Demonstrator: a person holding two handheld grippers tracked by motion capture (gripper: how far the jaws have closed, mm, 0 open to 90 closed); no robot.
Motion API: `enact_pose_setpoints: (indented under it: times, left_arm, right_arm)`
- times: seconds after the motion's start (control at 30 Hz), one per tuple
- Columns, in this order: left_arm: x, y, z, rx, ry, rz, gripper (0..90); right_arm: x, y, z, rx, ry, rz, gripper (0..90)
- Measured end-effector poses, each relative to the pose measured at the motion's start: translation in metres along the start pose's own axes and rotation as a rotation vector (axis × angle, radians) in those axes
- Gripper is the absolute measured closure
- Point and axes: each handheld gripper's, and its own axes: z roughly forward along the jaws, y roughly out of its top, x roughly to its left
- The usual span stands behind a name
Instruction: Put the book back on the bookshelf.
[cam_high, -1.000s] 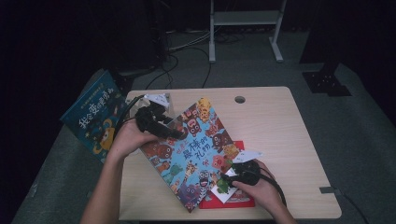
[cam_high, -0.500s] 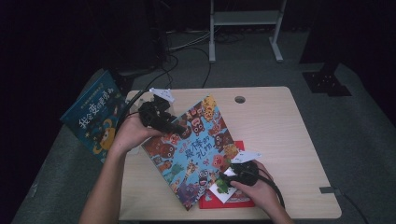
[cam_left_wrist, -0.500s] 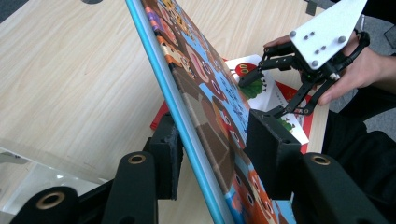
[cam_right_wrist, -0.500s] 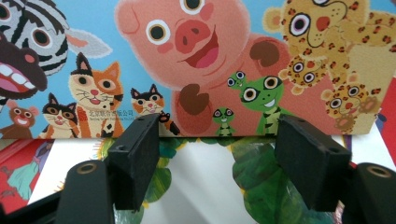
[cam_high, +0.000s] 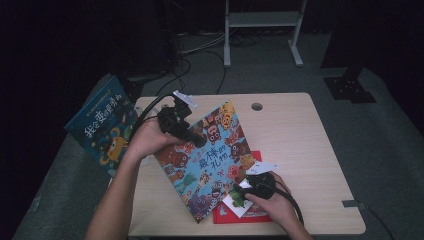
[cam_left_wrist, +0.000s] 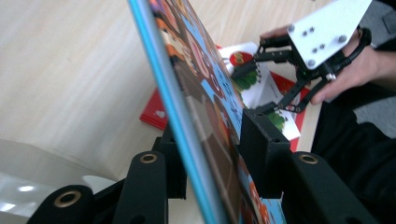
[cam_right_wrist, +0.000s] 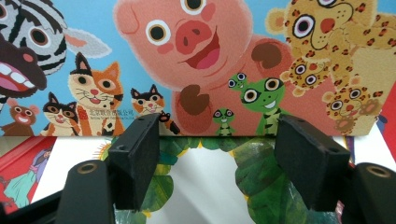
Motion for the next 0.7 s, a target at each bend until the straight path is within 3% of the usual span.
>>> enact_pose_setpoints:
  times: [0.27, 0.57, 0.7]
  left_arm:
    - [0.003, 0.006, -0.002, 0.015, -0.027, -0.048, 68.5]
    - [0.005, 0.011, -0.011, 0.034, -0.055, -0.053, 73.5]
    - [0.002, 0.015, -0.017, 0.052, -0.036, -0.043, 76.2]
  right_arm:
    - [0.0, 0.0, 0.002, -0.015, 0.0, -0.011, 29.5]
    - [-0.001, -0.002, 0.002, -0.028, 0.016, -0.025, 29.6]
    - [-0.002, -0.002, 0.001, -0.028, 0.024, -0.031, 29.6]
